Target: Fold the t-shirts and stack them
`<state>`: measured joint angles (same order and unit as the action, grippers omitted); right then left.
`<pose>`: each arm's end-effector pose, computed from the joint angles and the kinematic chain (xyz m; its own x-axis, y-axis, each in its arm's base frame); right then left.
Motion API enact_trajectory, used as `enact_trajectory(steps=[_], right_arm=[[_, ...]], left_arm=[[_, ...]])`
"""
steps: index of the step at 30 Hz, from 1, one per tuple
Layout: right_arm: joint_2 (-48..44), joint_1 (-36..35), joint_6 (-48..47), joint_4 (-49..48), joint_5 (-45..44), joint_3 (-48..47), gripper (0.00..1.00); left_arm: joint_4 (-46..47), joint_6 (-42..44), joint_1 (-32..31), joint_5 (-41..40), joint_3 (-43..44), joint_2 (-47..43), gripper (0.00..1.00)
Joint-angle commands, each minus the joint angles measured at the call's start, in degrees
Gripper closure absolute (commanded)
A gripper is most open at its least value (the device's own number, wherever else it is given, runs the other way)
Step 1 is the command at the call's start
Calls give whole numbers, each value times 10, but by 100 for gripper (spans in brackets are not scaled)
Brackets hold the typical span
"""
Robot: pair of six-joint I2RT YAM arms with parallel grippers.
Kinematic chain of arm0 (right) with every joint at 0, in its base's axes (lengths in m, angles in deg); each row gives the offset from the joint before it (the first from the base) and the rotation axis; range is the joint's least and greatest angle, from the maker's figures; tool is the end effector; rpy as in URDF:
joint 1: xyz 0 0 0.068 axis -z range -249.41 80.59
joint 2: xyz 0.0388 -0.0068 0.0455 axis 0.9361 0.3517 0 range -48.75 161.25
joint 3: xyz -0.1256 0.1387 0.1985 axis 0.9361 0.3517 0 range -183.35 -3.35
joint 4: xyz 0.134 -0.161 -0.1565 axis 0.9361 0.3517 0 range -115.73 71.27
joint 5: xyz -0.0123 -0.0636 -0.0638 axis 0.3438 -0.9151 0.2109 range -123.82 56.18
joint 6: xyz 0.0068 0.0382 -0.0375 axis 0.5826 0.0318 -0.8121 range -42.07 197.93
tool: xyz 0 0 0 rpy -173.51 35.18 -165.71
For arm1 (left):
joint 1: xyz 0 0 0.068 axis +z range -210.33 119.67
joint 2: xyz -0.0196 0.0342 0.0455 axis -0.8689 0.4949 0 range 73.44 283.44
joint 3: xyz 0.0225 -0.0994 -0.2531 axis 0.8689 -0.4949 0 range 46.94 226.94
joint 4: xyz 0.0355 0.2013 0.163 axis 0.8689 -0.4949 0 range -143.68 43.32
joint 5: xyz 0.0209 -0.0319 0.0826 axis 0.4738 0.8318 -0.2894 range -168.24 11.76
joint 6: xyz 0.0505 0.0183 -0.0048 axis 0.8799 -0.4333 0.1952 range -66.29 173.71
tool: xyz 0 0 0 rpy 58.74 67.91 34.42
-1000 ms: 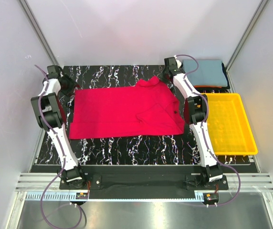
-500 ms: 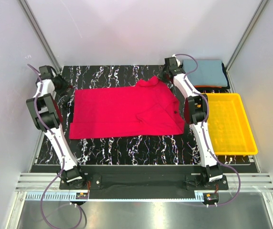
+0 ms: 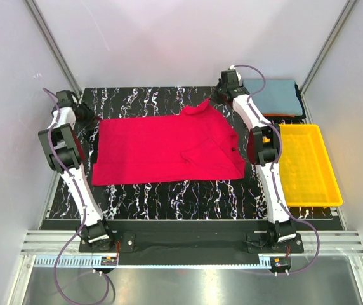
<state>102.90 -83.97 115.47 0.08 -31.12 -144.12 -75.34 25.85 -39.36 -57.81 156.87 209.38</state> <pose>0.5727 0.1505 0.1860 -0.6338 0.4643 -0.6187 0.1243 0.8506 0.5109 0.4884 0.1740 0.1560 -0.6048 -0.7008 -0.3782 -0.4859 0.7010 -0.5220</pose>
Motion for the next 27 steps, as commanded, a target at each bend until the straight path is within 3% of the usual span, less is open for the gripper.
enact_trajectory(steps=[1, 4, 6, 7, 17, 27], right_arm=[[-56, 2, -5, -25, 6, 4, 100], [-64, 2, -7, -26, 5, 11, 100], [-71, 2, -9, -28, 2, 15, 100], [-73, 2, -11, -27, 1, 20, 100], [-125, 3, -11, -27, -5, 51, 100], [-240, 8, -17, -30, -23, 188, 100]], left_arm=[[5, 14, 0, 9, 20, 16, 57], [5, 15, -1, 14, 21, 17, 70], [5, 11, -1, 22, 27, 16, 86], [5, 11, -1, 30, 29, 16, 98], [6, 6, -2, 53, 33, -12, 100], [10, 3, -1, 43, -20, -65, 100]])
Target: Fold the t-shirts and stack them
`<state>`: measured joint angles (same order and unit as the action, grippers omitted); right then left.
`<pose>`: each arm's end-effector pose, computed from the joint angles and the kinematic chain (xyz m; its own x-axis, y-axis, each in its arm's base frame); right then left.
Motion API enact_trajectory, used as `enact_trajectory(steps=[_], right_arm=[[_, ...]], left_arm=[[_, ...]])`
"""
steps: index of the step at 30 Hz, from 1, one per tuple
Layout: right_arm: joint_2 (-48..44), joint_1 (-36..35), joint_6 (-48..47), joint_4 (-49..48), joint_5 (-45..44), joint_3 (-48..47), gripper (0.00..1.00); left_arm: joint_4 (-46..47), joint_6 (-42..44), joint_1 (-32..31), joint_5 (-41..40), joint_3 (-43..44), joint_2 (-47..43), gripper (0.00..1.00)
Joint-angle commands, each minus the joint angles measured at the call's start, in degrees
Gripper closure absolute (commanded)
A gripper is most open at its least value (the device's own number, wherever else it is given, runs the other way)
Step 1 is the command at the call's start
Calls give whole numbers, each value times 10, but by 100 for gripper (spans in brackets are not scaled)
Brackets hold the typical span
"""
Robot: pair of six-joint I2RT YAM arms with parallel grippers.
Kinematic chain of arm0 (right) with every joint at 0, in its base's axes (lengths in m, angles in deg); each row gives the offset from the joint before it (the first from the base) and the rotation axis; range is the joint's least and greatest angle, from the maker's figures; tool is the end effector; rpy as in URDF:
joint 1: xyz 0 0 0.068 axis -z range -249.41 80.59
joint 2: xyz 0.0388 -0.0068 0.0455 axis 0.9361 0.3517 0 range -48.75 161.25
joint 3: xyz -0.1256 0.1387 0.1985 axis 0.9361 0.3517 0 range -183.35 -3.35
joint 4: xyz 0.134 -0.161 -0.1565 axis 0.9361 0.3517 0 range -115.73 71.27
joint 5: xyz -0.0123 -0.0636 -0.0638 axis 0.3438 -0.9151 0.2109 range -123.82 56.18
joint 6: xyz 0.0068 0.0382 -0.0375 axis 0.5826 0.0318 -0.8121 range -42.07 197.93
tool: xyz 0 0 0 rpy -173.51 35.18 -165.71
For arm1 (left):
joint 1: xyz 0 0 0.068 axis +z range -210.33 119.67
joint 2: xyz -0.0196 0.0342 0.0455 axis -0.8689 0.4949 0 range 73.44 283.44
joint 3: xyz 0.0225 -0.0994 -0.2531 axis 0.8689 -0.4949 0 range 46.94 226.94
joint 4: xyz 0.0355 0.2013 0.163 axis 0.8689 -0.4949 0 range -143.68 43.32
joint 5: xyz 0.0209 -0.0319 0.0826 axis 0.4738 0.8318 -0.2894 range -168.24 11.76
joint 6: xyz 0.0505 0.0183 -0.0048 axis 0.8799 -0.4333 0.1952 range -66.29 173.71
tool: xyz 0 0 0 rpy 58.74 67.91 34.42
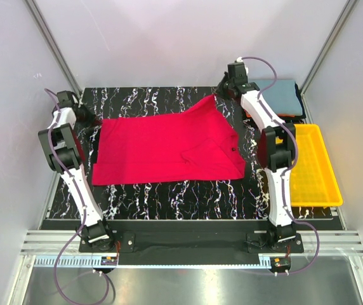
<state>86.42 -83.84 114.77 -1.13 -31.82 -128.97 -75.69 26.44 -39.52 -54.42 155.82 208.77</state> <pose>0.5319 0.1382 0.2565 -0.6012 0.4641 -0.6505 0.1043 0.8527 0.5119 0.4858 0.1694 0.1559 -0.6335 -0.6893 -0.3516 -0.4515 0.6983 -0.5555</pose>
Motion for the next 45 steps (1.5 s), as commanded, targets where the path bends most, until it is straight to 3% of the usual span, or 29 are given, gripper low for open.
enact_trajectory(steps=[1, 9, 16, 27, 36, 45], right_arm=[[-87, 6, -7, -21, -16, 52, 100], [-212, 7, 3, -82, -27, 243, 100], [-297, 6, 0, -100, -22, 342, 100], [-450, -1, 30, -162, 22, 582, 100], [-502, -17, 23, -220, 42, 662, 100], [-539, -29, 22, -229, 21, 713, 100]], left_arm=[[13, -3, -1, 4, -15, -64, 100], [44, -15, -1, 1, -110, -144, 100], [57, -15, 0, -12, -194, -205, 100], [59, -17, 5, -61, -292, -279, 100], [60, -14, 19, -107, -332, -324, 100], [61, -15, 41, -101, -365, -364, 100]])
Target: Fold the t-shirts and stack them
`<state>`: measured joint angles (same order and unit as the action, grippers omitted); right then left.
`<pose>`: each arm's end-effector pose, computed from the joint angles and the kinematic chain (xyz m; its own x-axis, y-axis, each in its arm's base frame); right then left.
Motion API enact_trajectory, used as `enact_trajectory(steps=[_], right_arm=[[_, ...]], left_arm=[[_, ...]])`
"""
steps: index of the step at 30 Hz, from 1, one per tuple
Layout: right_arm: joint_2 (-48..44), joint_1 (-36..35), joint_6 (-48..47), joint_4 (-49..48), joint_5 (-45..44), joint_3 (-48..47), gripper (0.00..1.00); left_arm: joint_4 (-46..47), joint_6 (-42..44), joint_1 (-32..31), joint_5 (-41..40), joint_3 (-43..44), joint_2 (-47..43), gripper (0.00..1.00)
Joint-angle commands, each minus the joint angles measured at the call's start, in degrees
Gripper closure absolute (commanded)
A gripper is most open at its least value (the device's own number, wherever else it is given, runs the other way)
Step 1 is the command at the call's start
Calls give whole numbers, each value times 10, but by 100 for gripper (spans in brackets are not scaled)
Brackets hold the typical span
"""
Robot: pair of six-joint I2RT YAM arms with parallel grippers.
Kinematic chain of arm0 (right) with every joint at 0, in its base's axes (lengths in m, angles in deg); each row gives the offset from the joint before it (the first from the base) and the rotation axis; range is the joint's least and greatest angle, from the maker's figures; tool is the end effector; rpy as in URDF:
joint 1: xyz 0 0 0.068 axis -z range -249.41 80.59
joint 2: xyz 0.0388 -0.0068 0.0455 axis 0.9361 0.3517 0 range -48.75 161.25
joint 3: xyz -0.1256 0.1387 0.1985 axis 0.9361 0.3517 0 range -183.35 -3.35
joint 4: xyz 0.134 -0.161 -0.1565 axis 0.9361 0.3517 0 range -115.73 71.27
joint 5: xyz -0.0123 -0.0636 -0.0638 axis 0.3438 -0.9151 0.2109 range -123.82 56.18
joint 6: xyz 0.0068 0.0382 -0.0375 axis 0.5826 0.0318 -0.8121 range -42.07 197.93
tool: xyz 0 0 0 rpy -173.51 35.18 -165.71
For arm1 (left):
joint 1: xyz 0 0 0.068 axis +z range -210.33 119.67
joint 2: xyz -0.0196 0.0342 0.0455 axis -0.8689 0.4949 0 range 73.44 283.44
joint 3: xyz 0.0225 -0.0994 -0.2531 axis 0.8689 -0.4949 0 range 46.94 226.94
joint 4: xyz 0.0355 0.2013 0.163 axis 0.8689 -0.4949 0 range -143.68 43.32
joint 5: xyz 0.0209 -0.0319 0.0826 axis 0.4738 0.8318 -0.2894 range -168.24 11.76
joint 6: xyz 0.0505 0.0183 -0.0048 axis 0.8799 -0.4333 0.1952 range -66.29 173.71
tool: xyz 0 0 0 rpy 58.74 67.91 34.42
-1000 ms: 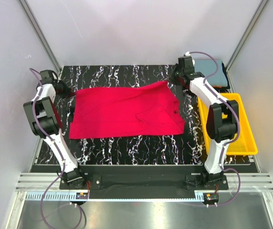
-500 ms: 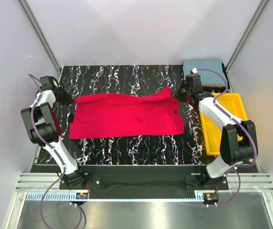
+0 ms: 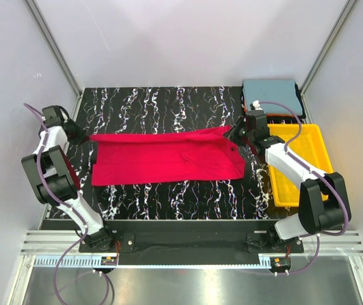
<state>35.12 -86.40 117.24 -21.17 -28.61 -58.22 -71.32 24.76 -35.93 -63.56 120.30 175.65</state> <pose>0.3113 0.0985 0.2491 -0.6392 0.4644 -0.6129 0.0538 0.8221 0.5668 0.3533 0.1504 0.2187 -0.5135 -0.7471 -0.4221 -0.5839 0.6646 -0.4662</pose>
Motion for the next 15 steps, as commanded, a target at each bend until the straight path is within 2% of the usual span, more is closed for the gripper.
enact_trajectory(steps=[1, 15], right_arm=[[-28, -3, -6, -30, -15, 7, 100], [-78, -3, -82, 4, -28, 16, 100]], left_arm=[[16, 2, 6, -8, -15, -37, 100], [4, 15, 6, -7, -67, -61, 100]])
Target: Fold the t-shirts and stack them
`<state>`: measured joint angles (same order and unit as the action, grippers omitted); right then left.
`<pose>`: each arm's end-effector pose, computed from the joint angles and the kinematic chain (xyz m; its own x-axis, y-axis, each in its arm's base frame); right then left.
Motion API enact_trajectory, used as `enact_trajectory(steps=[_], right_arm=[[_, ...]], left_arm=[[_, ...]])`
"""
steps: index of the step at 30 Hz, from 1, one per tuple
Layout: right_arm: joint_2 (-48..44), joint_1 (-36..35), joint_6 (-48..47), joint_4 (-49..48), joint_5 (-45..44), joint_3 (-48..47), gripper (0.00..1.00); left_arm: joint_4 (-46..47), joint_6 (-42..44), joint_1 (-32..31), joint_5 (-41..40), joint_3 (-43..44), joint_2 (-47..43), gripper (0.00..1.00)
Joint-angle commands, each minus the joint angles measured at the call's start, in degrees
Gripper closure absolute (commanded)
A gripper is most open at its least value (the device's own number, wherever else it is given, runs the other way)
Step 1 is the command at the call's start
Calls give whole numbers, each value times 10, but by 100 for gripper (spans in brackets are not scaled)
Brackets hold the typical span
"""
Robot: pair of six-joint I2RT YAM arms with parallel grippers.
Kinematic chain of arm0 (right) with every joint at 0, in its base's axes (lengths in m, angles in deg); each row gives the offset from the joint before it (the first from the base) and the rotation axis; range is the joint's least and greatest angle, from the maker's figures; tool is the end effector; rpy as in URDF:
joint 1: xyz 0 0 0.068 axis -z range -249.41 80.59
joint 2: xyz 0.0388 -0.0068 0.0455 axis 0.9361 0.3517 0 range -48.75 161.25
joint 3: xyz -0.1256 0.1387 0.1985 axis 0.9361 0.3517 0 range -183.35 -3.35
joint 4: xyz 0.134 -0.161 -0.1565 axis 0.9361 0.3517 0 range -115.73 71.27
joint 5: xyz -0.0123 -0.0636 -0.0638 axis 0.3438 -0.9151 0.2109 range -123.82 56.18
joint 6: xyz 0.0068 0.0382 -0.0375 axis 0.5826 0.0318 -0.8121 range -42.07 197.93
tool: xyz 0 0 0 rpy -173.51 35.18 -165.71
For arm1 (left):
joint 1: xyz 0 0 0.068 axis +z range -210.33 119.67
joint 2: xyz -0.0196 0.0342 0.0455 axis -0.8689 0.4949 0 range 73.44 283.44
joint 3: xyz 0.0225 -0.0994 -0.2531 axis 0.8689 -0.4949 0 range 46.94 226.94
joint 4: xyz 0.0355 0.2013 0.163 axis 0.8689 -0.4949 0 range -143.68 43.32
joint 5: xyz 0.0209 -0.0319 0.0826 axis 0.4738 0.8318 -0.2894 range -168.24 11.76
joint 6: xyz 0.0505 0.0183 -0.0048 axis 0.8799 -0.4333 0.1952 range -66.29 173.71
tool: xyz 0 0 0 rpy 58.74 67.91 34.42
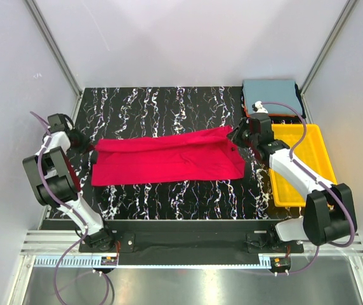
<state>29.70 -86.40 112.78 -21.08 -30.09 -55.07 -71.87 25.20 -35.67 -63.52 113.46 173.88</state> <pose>0.2925 0.0918 0.2584 -0.6056 0.4113 -0.6812 0.0018 0.8568 0.5157 0.3312 0.1422 0.1932 -0.5492 -0.7602 -0.3471 -0.6227 0.6493 -0.4367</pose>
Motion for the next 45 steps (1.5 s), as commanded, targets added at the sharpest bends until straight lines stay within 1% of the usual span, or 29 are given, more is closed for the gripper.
enact_trajectory(steps=[1, 8, 13, 17, 20, 21, 23, 24, 25, 28, 30, 31, 32, 35, 36, 37, 38, 41, 42, 43, 45], right_arm=[[-30, -3, -38, 6, -14, -18, 100], [-41, -8, -27, 14, 29, 24, 100], [-47, -23, -25, 11, 32, 55, 100], [-44, -26, -29, 11, 42, 62, 100], [-46, -26, -29, 23, 52, 64, 95], [-49, -26, -29, 28, 49, 64, 90], [-58, -26, -28, 50, 41, 60, 84], [-59, -26, -26, 57, 42, 58, 81], [-59, -27, -25, 72, 42, 53, 75], [-54, -26, -15, 91, 53, 44, 70], [-51, -27, -1, 91, 58, 43, 69], [-44, -26, 3, 89, 58, 38, 69], [-37, -28, 7, 86, 59, 35, 68], [6, -30, 2, 85, 65, 9, 68], [29, -30, 0, 85, 69, -6, 67], [40, -30, -6, 85, 74, -13, 66], [51, -33, -21, 85, 87, -21, 64], [108, -33, -61, 103, 117, -71, 62], [124, -33, -68, 112, 118, -86, 61], [153, -33, -77, 120, 122, -112, 61], [192, -33, -97, 125, 139, -145, 59]], left_arm=[[6, 13, 3, -7, 1, -46, 100], [-4, 26, 3, -50, -17, -55, 100], [0, 27, 3, -45, -29, -39, 100], [-4, 25, 2, -56, -39, -46, 100], [-30, 26, 3, -81, -36, -61, 84], [-35, 26, 3, -88, -37, -75, 81], [-50, 28, 3, -114, -34, -91, 79], [-52, 29, 2, -120, -33, -109, 76], [-53, 29, -1, -123, -33, -118, 68], [-45, 34, -29, -109, -30, -137, 68], [-39, 43, -59, -69, -23, -128, 67], [-38, 44, -66, -38, -20, -120, 67], [-38, 43, -73, -24, -17, -112, 67], [-36, 36, -88, -6, -23, -83, 67], [-37, 41, -88, -7, -24, -70, 67], [-44, 43, -88, -30, -24, -66, 66], [-50, 45, -88, -43, -21, -59, 61], [-57, 51, -85, -82, -12, -53, 55], [-57, 51, -82, -89, -10, -46, 51], [-55, 51, -81, -102, -6, -39, 50], [-57, 58, -76, -94, 16, 0, 52]])
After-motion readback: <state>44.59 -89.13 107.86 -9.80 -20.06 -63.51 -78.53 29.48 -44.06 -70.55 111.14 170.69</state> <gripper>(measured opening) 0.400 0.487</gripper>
